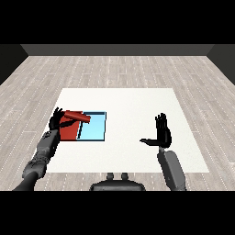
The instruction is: Pick the red can and put it in the red box
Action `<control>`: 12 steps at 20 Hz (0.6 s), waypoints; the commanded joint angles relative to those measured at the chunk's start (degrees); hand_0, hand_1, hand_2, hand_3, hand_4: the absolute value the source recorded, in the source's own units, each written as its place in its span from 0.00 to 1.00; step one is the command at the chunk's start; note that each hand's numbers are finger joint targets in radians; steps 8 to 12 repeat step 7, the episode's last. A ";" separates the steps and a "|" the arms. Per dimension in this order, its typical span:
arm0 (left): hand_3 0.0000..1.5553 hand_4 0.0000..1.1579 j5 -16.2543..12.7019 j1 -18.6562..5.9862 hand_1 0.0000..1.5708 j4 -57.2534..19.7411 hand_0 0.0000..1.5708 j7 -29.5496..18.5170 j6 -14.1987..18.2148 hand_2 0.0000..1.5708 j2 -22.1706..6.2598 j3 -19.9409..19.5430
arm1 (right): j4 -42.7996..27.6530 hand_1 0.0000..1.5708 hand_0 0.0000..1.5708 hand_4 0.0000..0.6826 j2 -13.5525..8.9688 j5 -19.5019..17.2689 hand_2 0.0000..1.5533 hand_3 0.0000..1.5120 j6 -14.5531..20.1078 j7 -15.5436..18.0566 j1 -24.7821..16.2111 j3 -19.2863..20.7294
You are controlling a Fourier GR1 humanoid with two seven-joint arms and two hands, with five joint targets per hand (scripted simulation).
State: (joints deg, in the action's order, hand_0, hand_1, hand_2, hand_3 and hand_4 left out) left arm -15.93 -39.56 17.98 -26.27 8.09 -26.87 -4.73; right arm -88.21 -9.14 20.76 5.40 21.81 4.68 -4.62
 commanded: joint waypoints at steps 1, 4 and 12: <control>0.00 0.00 -8.58 1.25 0.00 8.39 0.00 -11.24 -10.34 0.00 5.39 -6.50 | -0.09 0.00 0.00 0.00 -0.46 -0.31 0.00 0.00 -1.20 1.08 -0.90 -0.34; 0.00 0.00 -10.53 3.53 0.00 14.75 0.00 -16.79 -14.73 0.00 11.02 -6.05 | 0.24 0.00 0.00 0.00 -2.16 -1.17 0.00 0.00 -0.66 -0.15 -0.29 0.52; 0.00 0.00 -9.52 9.72 0.00 22.66 0.00 -18.85 -14.59 0.00 15.84 -2.47 | -0.01 0.00 0.00 0.00 -2.20 -1.99 0.00 0.00 -2.89 1.97 -2.20 -1.10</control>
